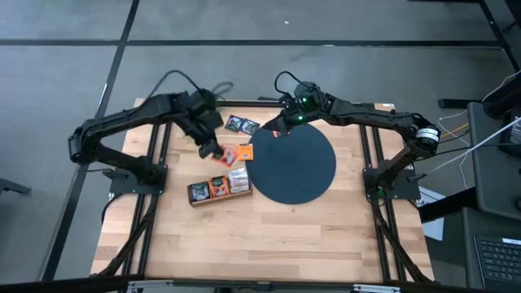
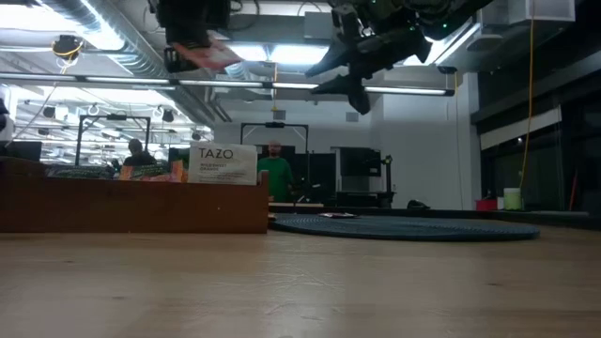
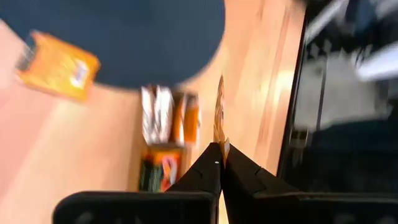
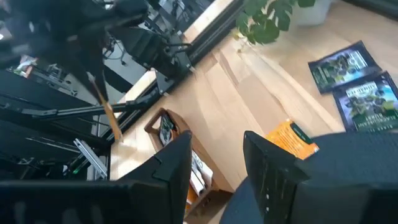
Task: Pick & Place Tea
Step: Put the orange tea bag into the middle section of the wooden organizer
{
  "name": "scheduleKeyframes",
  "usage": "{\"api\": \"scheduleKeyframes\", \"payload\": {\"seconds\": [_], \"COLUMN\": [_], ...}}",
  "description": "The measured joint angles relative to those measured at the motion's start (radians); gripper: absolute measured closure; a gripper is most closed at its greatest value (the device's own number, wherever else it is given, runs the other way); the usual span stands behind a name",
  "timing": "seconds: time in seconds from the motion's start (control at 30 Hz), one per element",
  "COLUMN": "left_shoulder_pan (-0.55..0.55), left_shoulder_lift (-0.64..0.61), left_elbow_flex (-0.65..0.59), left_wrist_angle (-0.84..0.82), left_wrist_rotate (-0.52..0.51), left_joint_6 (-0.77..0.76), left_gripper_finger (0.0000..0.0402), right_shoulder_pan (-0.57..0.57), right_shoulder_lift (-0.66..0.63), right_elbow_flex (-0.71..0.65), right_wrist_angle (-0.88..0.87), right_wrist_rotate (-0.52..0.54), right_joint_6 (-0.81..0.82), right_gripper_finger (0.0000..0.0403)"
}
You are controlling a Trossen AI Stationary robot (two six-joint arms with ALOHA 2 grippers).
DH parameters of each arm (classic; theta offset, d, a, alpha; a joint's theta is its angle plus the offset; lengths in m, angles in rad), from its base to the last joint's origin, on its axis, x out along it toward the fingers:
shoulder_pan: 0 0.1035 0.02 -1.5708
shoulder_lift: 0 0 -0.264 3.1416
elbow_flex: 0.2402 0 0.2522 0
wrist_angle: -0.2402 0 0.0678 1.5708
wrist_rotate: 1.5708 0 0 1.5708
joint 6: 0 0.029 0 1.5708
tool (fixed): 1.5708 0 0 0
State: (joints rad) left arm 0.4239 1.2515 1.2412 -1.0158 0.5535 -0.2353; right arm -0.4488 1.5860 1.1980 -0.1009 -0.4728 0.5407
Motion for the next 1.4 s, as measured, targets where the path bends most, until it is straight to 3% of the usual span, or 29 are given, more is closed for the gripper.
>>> {"api": "scheduleKeyframes", "payload": {"seconds": [0.3,0.57,0.73,1.0,1.13,1.4], "left_shoulder_pan": [-0.172,-0.175,-0.201,-0.279,-0.295,-0.292], "left_shoulder_lift": [0.168,0.244,0.313,0.424,0.429,0.417], "left_elbow_flex": [0.081,0.114,0.106,0.104,0.087,-0.031], "left_wrist_angle": [-0.242,-0.302,-0.335,-0.283,-0.195,-0.170], "left_wrist_rotate": [-0.037,-0.044,-0.119,-0.140,-0.168,-0.166], "left_joint_6": [0.158,0.302,0.384,0.358,0.312,0.274], "left_gripper_finger": [0.0400,0.0400,0.0400,0.0400,0.0400,0.0400], "right_shoulder_pan": [0.000,0.000,0.000,0.000,0.000,0.000], "right_shoulder_lift": [0.000,0.000,0.000,0.000,0.000,0.000], "right_elbow_flex": [0.000,0.000,0.000,0.000,0.000,0.000], "right_wrist_angle": [-0.052,-0.078,-0.140,-0.183,-0.184,-0.190], "right_wrist_rotate": [0.001,0.001,0.001,0.001,0.002,0.011], "right_joint_6": [0.000,0.004,0.004,-0.002,-0.003,-0.023], "right_gripper_finger": [0.0257,0.0257,0.0257,0.0257,0.0257,0.0257]}}
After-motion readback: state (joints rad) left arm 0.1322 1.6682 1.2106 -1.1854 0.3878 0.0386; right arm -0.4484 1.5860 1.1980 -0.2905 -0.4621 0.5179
